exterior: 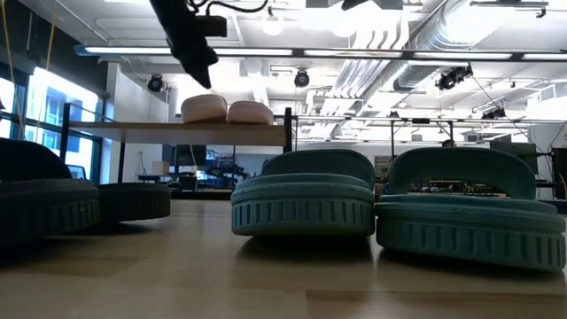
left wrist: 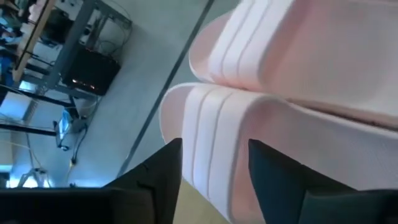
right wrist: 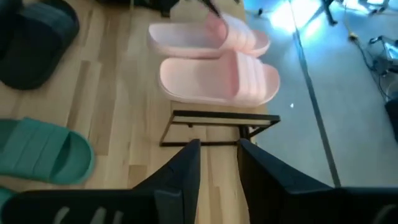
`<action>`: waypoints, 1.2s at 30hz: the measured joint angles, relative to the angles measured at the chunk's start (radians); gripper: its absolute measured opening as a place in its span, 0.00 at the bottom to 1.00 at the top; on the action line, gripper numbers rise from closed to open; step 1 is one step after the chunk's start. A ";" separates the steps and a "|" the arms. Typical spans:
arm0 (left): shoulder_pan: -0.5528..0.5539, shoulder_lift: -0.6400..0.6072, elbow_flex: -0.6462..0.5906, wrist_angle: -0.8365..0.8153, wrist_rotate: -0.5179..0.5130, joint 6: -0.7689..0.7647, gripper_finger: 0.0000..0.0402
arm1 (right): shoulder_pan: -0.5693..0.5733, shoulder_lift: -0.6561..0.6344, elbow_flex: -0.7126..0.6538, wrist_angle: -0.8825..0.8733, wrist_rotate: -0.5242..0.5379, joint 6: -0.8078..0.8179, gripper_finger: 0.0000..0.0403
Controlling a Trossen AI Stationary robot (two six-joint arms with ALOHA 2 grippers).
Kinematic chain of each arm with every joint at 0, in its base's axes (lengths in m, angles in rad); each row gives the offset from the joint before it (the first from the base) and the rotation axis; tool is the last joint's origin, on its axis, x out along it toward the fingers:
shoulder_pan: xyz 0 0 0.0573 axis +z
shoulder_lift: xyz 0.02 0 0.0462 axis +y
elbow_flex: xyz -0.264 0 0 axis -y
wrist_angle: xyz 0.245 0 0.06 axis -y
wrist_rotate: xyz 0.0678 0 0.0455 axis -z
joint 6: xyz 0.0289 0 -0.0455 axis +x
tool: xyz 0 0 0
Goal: Pick and place slides into the shelf
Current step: Put the pink right slide on the shelf
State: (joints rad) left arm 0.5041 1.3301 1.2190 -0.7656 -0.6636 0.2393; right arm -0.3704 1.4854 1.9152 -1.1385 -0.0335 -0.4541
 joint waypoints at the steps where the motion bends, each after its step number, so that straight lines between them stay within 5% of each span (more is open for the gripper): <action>1: 0.000 0.005 0.000 -0.002 -0.001 0.006 0.43 | -0.012 -0.012 0.000 0.000 -0.031 -0.006 0.24; 6: 0.000 0.030 -0.003 -0.017 -0.006 0.103 0.44 | -0.053 -0.038 0.000 -0.004 -0.168 -0.062 0.24; 22: 0.068 0.126 -0.005 0.003 -0.014 0.176 0.39 | -0.062 -0.020 0.000 0.021 -0.128 -0.046 0.24; 36: 0.066 0.128 -0.005 0.009 -0.011 0.172 0.02 | -0.062 -0.020 0.000 0.003 -0.126 -0.043 0.24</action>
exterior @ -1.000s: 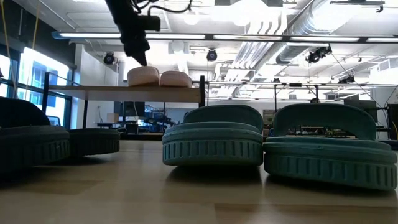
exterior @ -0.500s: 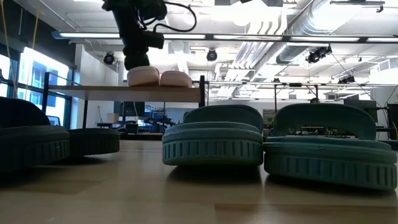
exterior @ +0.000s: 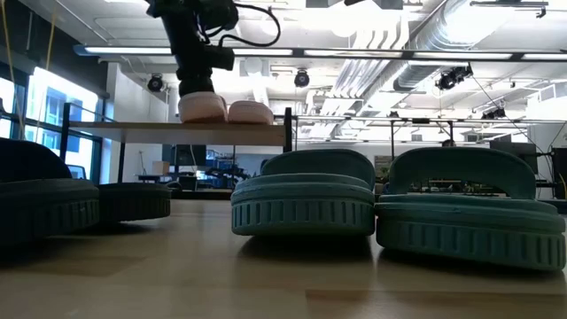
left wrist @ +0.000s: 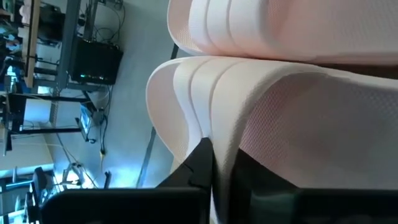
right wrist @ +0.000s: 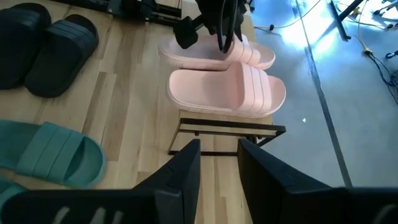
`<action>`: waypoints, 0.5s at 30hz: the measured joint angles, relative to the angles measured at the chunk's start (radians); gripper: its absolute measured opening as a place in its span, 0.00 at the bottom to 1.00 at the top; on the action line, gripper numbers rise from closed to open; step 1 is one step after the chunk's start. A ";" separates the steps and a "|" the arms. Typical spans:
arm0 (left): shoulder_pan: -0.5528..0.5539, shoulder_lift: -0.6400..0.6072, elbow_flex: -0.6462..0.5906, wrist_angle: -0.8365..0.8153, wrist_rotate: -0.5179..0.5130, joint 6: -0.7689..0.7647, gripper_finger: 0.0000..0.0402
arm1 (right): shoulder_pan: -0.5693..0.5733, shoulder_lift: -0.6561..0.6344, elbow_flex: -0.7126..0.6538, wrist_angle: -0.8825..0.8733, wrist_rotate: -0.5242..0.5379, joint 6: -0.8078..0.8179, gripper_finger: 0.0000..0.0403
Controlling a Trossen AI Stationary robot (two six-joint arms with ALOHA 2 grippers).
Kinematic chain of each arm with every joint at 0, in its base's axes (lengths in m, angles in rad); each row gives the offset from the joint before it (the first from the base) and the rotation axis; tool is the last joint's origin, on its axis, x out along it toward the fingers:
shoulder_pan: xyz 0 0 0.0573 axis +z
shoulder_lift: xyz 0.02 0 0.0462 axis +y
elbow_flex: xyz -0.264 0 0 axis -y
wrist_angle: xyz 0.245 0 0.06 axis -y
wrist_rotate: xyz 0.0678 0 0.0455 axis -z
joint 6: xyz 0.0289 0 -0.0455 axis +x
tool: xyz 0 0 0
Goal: Pick and place slides into the shelf
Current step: Put the pink right slide on the shelf
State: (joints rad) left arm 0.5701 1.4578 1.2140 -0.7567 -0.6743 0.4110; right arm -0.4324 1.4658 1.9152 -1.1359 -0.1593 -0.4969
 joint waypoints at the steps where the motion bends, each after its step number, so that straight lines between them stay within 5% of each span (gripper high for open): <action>1: 0.000 0.000 0.000 0.000 -0.001 0.000 0.02 | 0.000 0.000 0.000 -0.002 0.000 0.000 0.24; 15: -0.001 -0.003 0.000 0.014 -0.098 0.082 0.01 | 0.000 0.000 0.000 -0.005 0.000 -0.004 0.24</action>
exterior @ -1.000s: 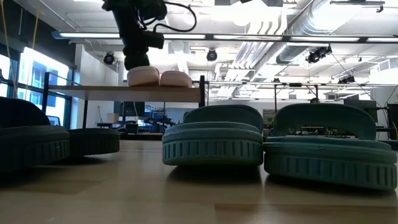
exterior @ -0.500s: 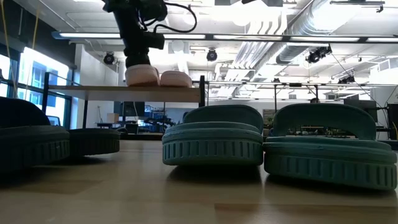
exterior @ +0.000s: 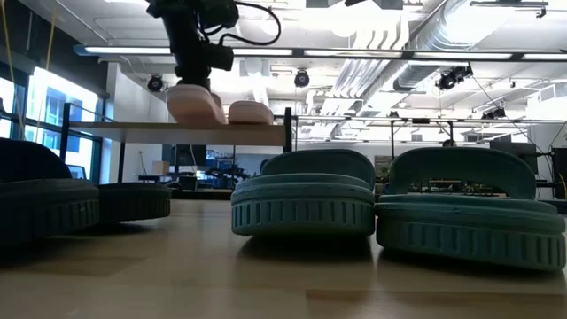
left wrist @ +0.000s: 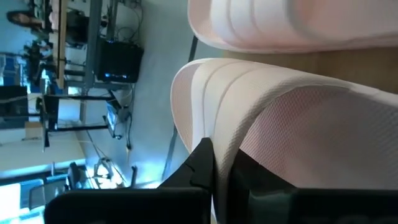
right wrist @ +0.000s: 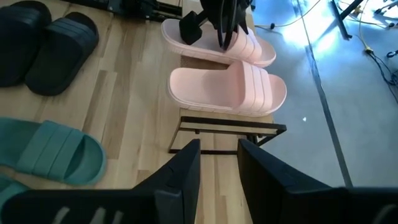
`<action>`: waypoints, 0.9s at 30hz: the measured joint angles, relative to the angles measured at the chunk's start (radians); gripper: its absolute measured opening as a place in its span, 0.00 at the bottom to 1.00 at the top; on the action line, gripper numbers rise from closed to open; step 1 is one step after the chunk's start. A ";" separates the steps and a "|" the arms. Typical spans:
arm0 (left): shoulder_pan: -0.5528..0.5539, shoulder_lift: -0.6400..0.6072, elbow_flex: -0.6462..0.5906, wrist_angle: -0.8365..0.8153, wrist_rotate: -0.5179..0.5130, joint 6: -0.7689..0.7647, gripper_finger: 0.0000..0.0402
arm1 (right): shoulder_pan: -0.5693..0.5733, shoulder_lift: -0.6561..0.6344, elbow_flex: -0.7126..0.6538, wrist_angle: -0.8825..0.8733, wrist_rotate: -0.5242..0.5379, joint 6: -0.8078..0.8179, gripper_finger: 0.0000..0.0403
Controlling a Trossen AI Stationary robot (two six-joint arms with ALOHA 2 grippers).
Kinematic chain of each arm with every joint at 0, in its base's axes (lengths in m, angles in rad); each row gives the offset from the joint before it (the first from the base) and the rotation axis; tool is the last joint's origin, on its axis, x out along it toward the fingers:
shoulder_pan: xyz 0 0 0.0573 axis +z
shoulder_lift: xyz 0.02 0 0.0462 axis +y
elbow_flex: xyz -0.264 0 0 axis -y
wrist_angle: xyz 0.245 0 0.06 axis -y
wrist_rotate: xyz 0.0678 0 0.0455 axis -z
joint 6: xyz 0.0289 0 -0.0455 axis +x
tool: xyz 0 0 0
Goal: Pick and place slides into the shelf
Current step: Put the pink right slide on the shelf
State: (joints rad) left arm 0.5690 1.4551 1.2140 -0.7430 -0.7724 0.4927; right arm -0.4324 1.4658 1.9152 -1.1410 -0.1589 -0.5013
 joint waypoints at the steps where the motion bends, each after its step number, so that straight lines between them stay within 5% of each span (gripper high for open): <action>1: 0.000 0.000 0.000 0.004 0.001 0.015 0.01 | 0.000 0.000 0.000 0.000 0.000 -0.001 0.24; 19: 0.002 0.038 0.002 0.084 0.033 0.102 0.01 | 0.000 0.000 0.000 0.000 0.000 -0.001 0.24; 27: -0.001 0.112 0.004 0.097 -0.059 0.113 0.01 | 0.001 0.000 0.000 -0.003 0.000 0.003 0.24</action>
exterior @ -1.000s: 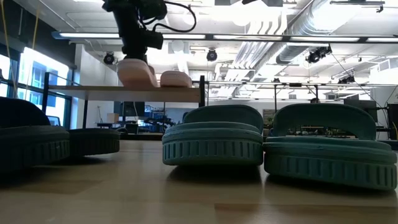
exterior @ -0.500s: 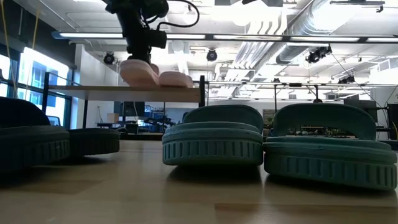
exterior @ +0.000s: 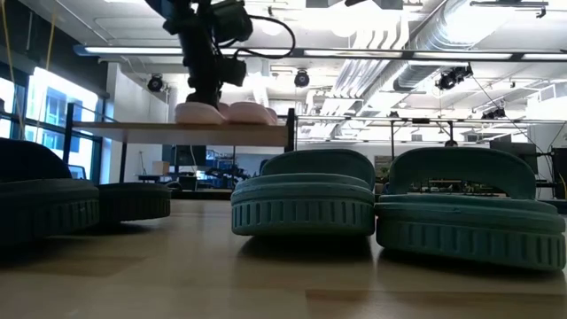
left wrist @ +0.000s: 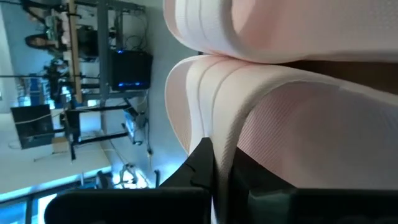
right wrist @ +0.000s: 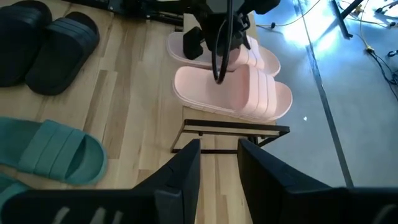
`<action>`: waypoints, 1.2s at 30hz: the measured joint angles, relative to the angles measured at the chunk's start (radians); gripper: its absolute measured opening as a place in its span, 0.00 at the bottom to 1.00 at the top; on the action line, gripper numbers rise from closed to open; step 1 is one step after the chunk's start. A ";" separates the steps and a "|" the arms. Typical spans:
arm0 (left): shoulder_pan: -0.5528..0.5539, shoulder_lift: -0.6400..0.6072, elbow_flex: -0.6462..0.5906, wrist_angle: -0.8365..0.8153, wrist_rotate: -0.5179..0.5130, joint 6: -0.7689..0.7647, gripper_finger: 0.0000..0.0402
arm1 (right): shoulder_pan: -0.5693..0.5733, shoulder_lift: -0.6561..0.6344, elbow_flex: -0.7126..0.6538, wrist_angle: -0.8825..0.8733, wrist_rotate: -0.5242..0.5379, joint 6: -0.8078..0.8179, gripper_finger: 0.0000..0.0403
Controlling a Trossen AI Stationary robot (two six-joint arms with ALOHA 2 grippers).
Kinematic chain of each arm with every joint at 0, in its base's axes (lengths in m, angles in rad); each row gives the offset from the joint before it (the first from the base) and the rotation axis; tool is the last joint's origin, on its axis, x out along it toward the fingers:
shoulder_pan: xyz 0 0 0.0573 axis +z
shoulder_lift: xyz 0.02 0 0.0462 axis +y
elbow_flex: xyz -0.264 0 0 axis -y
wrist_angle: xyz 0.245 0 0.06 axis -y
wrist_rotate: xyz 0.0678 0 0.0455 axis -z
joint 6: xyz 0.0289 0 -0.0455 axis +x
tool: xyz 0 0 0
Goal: Pick and place slides into the shelf
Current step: Put the pink right slide on the shelf
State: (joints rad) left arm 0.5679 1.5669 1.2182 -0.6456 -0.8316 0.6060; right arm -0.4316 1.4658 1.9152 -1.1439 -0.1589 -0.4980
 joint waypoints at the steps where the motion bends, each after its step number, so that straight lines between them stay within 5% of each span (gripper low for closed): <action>1: 0.004 0.000 0.000 0.008 -0.003 0.000 0.01 | 0.000 0.000 0.000 0.000 0.000 0.000 0.24; 36: 0.015 0.001 -0.003 0.076 0.031 -0.034 0.07 | 0.000 0.000 0.000 0.003 0.000 0.008 0.24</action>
State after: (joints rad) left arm 0.5827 1.5677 1.2152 -0.5694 -0.8009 0.5720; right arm -0.4313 1.4658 1.9152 -1.1408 -0.1593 -0.4904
